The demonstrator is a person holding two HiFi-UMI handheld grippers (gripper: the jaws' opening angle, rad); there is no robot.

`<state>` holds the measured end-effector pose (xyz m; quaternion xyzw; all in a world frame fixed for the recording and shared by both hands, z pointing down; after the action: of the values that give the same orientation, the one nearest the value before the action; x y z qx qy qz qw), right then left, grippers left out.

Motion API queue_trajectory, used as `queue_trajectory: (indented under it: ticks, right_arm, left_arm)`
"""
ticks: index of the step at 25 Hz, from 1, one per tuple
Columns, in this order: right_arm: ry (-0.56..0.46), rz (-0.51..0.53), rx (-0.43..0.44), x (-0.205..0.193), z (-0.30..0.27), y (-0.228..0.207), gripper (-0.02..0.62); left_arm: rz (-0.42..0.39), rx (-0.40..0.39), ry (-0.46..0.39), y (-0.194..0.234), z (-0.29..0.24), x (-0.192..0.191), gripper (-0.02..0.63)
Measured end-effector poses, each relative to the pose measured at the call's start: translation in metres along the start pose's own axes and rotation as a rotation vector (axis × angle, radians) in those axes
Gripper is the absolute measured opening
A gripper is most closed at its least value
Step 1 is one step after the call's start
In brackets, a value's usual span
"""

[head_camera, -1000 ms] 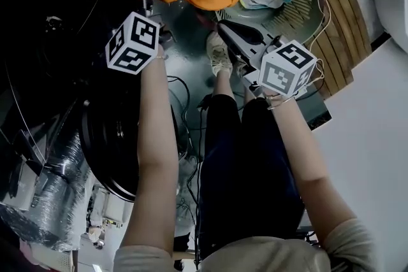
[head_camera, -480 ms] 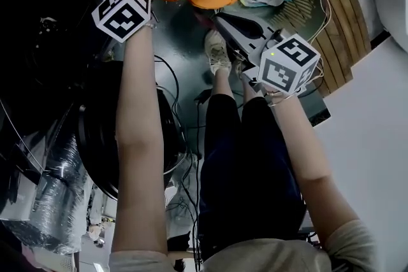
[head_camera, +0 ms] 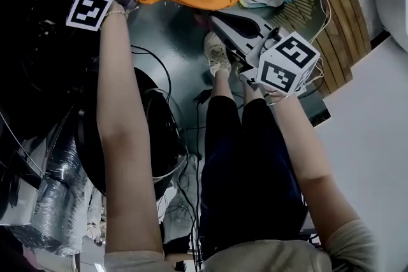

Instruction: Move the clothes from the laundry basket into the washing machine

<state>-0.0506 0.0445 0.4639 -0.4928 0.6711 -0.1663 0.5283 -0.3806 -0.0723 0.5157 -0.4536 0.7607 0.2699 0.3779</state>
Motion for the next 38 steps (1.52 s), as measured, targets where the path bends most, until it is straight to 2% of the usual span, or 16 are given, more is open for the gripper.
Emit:
queue_trajectory:
  ticks: [2,4,9,14,17,19,20,21,22,24,27,30,32,34,36,38]
  right_arm:
    - [0.009,-0.003,0.0,-0.003,0.002,0.001,0.02]
    - [0.015,-0.011,0.001,-0.005,0.005,0.003,0.02]
    - [-0.027,-0.085,-0.024,-0.01,0.01,0.003,0.02]
    - [-0.029,-0.092,-0.032,-0.018,0.009,0.004,0.02]
    - [-0.055,-0.107,-0.07,-0.017,0.014,-0.007,0.02]
    - [-0.067,-0.105,-0.097,-0.015,0.017,-0.013,0.02]
    - [-0.071,-0.093,-0.107,-0.013,0.019,-0.015,0.02]
    - [-0.073,-0.079,-0.114,-0.011,0.02,-0.017,0.02]
    - [-0.072,-0.068,-0.118,-0.008,0.021,-0.019,0.02]
    - [-0.075,-0.064,-0.115,-0.004,0.022,-0.021,0.02]
    - [-0.086,-0.065,-0.107,0.002,0.024,-0.021,0.02]
    - [-0.084,-0.05,-0.098,0.005,0.022,-0.018,0.02]
    - [-0.083,-0.052,-0.09,0.004,0.02,-0.015,0.02]
    - [-0.081,-0.055,-0.084,0.002,0.018,-0.014,0.02]
    - [-0.076,-0.06,-0.08,-0.001,0.017,-0.013,0.02]
    - [-0.069,-0.063,-0.07,-0.004,0.017,-0.008,0.018]
  left_arm:
    - [0.064,0.007,-0.003,0.011,0.014,-0.003,0.323]
    - [0.093,-0.006,-0.015,0.017,0.035,-0.002,0.328]
    - [0.082,-0.09,-0.022,0.001,0.097,-0.025,0.33]
    - [0.157,-0.216,0.187,-0.05,0.113,-0.107,0.38]
    - [0.185,-0.232,0.291,-0.066,0.095,-0.139,0.38]
    - [0.148,-0.213,0.313,-0.068,0.082,-0.142,0.377]
    - [0.108,-0.188,0.311,-0.067,0.078,-0.137,0.334]
    - [0.062,-0.163,0.289,-0.065,0.074,-0.128,0.156]
    - [0.017,-0.148,0.243,-0.063,0.071,-0.115,0.081]
    - [-0.072,-0.147,0.108,-0.061,0.067,-0.08,0.066]
    - [-0.208,-0.123,-0.03,-0.049,0.047,-0.027,0.063]
    - [-0.24,-0.041,-0.079,-0.025,0.026,0.009,0.063]
    - [-0.184,0.006,-0.122,-0.009,0.02,0.024,0.066]
    - [-0.072,-0.006,-0.115,-0.003,0.01,0.019,0.1]
    - [0.012,-0.042,-0.04,-0.003,0.002,-0.002,0.255]
    - [0.071,-0.046,-0.03,0.001,0.011,-0.011,0.301]
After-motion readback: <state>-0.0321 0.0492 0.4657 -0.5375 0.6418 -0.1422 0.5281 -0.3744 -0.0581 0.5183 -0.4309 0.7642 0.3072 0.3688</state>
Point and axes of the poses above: the fingertips, and each gripper's own axes: z backward along the fingers, y to its left, x out of its top, the point moved 5 cm from there along z, backward along the fingers, and after that the axes turned 4 degrees about -x, right-handed, at the moved point
